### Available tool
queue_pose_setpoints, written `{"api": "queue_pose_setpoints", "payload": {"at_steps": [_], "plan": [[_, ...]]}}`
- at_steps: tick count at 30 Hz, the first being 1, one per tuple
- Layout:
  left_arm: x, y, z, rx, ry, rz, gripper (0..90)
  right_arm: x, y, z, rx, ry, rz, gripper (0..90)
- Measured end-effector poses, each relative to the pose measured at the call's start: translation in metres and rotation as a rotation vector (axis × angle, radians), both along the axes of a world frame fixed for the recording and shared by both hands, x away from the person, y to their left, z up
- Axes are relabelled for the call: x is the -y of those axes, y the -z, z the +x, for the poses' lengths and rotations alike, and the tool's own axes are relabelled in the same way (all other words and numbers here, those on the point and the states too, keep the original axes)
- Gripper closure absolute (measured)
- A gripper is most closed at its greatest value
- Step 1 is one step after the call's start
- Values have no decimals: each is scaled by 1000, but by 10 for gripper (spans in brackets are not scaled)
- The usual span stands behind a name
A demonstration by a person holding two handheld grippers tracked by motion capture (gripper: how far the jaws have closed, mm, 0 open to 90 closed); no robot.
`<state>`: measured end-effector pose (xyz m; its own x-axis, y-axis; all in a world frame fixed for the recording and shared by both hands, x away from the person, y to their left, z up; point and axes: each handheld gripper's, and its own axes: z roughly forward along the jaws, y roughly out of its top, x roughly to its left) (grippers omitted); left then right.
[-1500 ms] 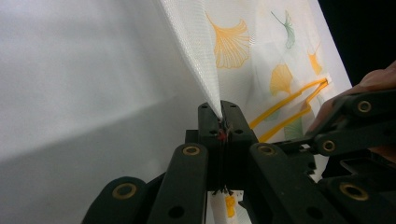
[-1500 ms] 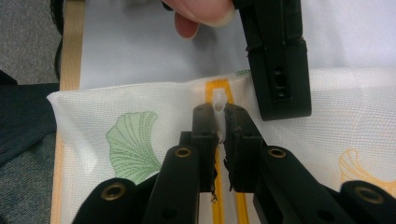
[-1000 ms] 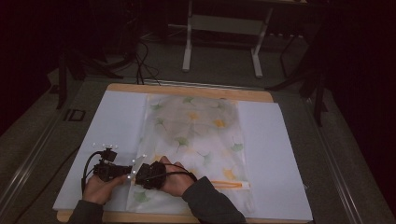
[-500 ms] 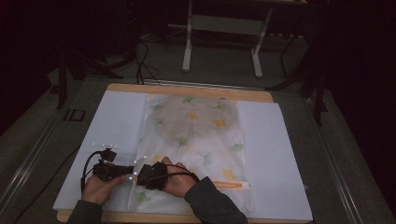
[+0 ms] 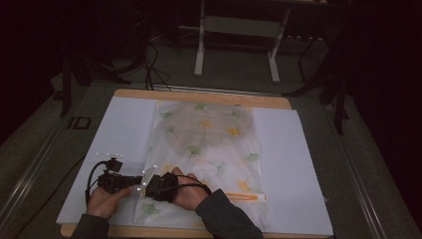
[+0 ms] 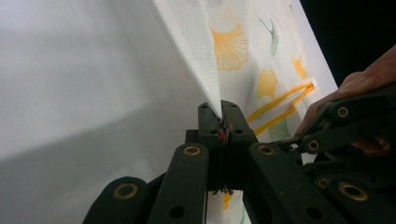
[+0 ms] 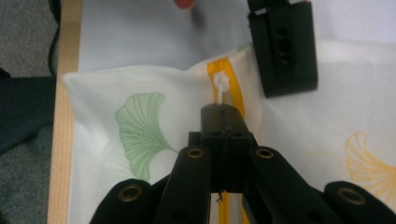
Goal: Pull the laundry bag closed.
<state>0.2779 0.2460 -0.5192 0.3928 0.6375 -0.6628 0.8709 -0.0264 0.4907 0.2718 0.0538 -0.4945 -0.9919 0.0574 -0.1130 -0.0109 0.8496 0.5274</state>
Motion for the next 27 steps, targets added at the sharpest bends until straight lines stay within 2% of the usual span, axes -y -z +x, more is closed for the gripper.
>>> {"api": "queue_pose_setpoints", "payload": {"at_steps": [7, 10, 21, 27], "plan": [[0, 0, 0, 0, -4, -6, 892, -7, 2, 0, -11, 1, 4, 900], [0, -1, -1, 1, 1, 0, 892, -8, 4, 0, -20, 6, -20, 900], [-2, -2, -1, 5, 12, -9, 893, 5, 4, 9, -77, 56, -16, 900], [-4, -2, -1, 10, 18, -9, 892, 7, 4, 11, -74, 70, -19, 900]]}}
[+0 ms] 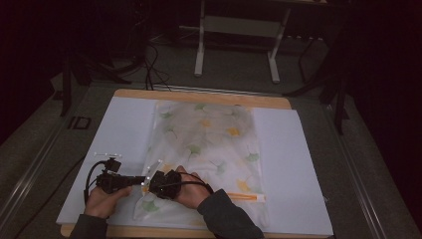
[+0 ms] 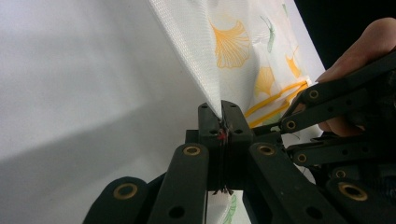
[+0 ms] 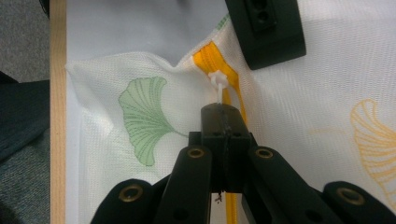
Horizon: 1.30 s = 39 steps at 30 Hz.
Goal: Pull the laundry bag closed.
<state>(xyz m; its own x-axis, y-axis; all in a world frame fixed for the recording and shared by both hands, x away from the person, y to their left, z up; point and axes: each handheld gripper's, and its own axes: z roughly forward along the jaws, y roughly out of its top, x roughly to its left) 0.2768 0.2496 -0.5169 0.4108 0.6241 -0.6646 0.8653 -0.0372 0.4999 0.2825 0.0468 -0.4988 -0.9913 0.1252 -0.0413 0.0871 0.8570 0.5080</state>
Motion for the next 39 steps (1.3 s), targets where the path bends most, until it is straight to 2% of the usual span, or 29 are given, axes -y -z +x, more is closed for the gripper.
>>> {"api": "queue_pose_setpoints", "payload": {"at_steps": [8, 17, 20, 24, 33, 39], "plan": [[1, -1, -1, 6, 15, 7, 892, 4, 0, 4, -14, 33, -2, 900], [0, -2, -2, 17, 28, 8, 892, 6, 0, 5, -25, 37, -12, 900], [-6, -4, -3, 22, 3, 1, 893, 10, 5, 8, -24, 49, -33, 900], [-6, -3, -3, 20, 5, 7, 892, 17, 6, 7, -25, 51, -33, 900], [-8, -4, -3, 32, -6, 4, 892, 18, 3, 4, 0, 55, -46, 900], [-8, -4, -3, 45, -6, 8, 892, 22, 3, 3, -6, 66, -40, 900]]}}
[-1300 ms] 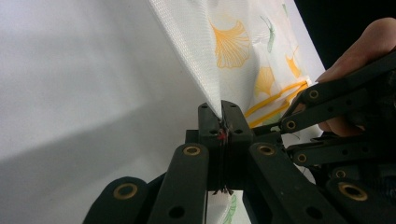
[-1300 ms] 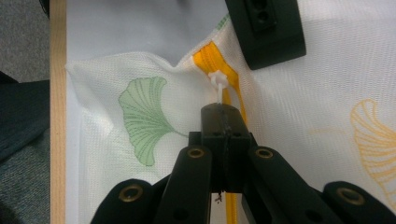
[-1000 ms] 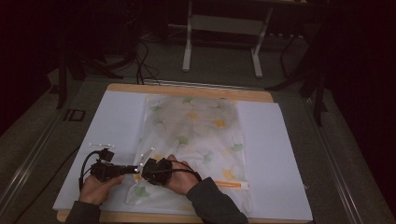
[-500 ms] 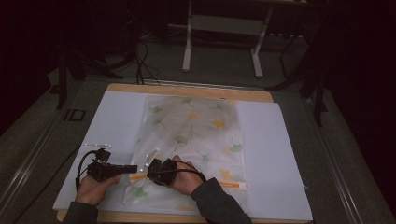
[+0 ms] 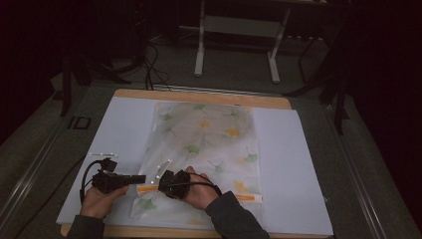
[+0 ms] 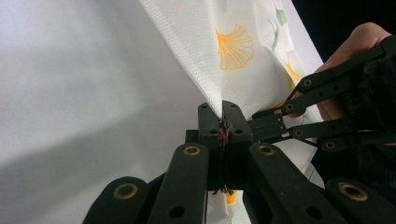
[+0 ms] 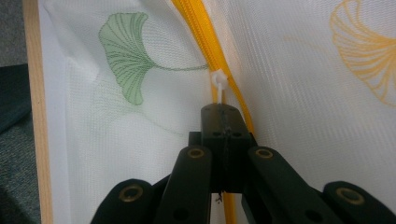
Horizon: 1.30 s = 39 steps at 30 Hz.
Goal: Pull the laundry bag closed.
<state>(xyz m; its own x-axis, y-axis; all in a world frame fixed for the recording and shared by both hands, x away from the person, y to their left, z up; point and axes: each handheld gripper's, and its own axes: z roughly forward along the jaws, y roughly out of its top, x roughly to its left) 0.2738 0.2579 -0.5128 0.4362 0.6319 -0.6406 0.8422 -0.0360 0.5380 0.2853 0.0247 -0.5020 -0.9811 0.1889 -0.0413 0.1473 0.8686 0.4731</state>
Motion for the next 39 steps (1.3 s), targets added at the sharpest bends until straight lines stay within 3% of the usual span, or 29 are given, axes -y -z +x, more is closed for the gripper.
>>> {"api": "queue_pose_setpoints", "payload": {"at_steps": [39], "plan": [[-2, -1, 0, 7, -12, -1, 891, 29, -3, -3, 20, 50, -5, 900]]}}
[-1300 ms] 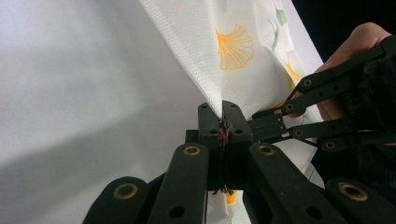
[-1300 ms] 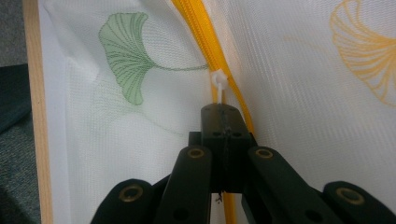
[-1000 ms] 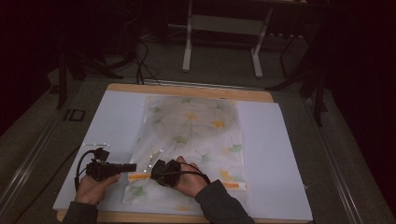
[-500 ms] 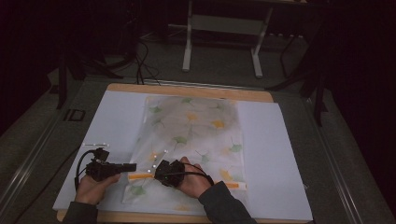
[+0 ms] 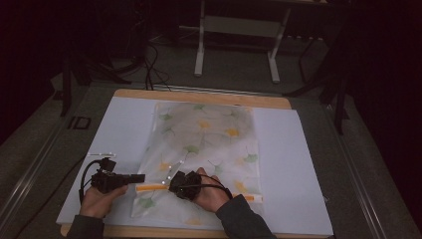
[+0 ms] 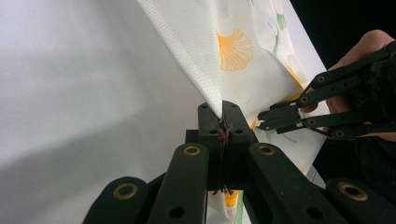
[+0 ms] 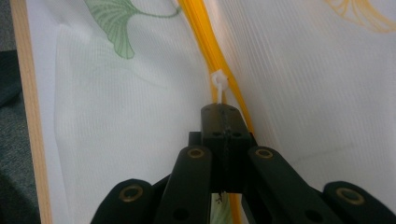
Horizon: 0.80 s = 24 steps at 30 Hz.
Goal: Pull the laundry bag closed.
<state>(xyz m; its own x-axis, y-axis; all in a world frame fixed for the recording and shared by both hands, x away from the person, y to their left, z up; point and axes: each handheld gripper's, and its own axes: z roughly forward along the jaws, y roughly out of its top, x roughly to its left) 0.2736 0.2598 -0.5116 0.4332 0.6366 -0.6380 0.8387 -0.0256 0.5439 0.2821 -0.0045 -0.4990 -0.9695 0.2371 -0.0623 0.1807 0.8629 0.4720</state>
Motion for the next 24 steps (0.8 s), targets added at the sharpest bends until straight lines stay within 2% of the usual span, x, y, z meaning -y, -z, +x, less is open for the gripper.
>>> {"api": "queue_pose_setpoints", "payload": {"at_steps": [24], "plan": [[0, 0, 0, 3, 0, 4, 892, 20, 3, -2, 1, 35, 15, 900]]}}
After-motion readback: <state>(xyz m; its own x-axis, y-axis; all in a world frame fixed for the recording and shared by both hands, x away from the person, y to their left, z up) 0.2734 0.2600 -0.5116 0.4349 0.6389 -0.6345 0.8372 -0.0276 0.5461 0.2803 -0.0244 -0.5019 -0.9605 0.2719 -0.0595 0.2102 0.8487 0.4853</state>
